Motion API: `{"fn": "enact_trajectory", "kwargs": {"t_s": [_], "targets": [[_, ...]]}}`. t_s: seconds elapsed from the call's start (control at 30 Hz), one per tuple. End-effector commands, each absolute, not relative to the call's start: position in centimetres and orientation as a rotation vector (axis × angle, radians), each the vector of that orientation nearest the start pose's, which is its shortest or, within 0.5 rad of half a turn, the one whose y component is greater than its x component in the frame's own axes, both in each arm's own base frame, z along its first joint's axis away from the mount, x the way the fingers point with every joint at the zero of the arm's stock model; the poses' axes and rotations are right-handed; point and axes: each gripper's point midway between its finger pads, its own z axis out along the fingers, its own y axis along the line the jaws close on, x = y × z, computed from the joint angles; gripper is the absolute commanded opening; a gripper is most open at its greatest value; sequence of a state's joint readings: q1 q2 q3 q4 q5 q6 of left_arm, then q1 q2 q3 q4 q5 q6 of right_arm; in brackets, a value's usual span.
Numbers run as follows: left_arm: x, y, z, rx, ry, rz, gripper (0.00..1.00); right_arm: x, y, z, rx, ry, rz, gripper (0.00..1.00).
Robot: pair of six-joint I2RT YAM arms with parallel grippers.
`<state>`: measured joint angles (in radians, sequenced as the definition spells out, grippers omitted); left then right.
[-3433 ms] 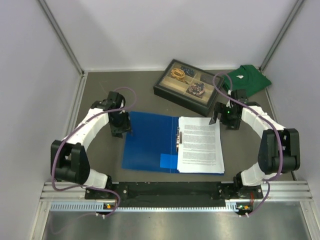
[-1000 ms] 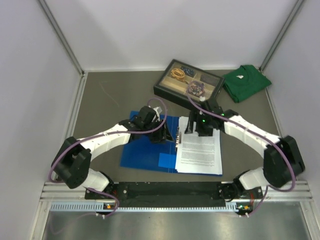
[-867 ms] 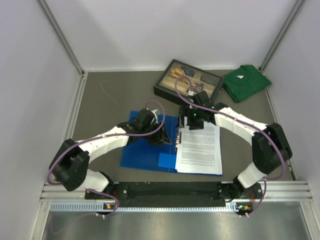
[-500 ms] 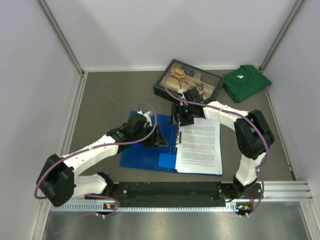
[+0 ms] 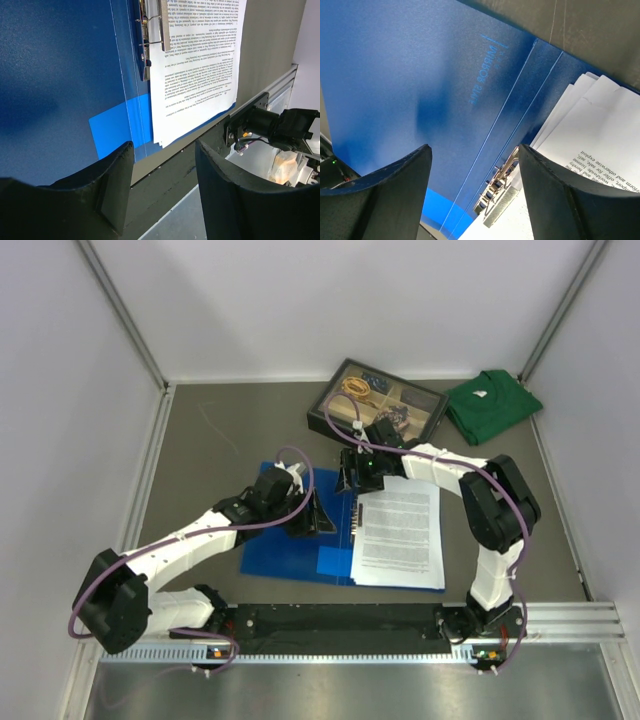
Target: Put the files into the folder
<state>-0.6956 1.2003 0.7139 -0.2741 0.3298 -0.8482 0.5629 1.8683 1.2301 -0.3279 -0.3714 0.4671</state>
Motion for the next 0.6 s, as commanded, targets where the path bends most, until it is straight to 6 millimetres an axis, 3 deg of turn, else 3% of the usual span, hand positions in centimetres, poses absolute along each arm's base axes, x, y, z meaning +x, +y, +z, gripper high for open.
{"fn": "enact_trajectory", "kwargs": {"t_s": [0.0, 0.33, 0.57], "targets": [[18.5, -27.1, 12.6, -0.007, 2.56, -1.108, 0.57, 32.2, 30.2, 5.2, -0.315, 2.638, 0.838, 0.71], [18.5, -27.2, 12.6, -0.009, 2.56, -1.112, 0.57, 32.6, 28.7, 6.2, -0.345, 2.614, 0.733, 0.77], [18.3, -27.2, 12.7, -0.007, 2.558, -1.121, 0.57, 32.2, 29.3, 5.2, -0.338, 2.627, 0.792, 0.78]]}}
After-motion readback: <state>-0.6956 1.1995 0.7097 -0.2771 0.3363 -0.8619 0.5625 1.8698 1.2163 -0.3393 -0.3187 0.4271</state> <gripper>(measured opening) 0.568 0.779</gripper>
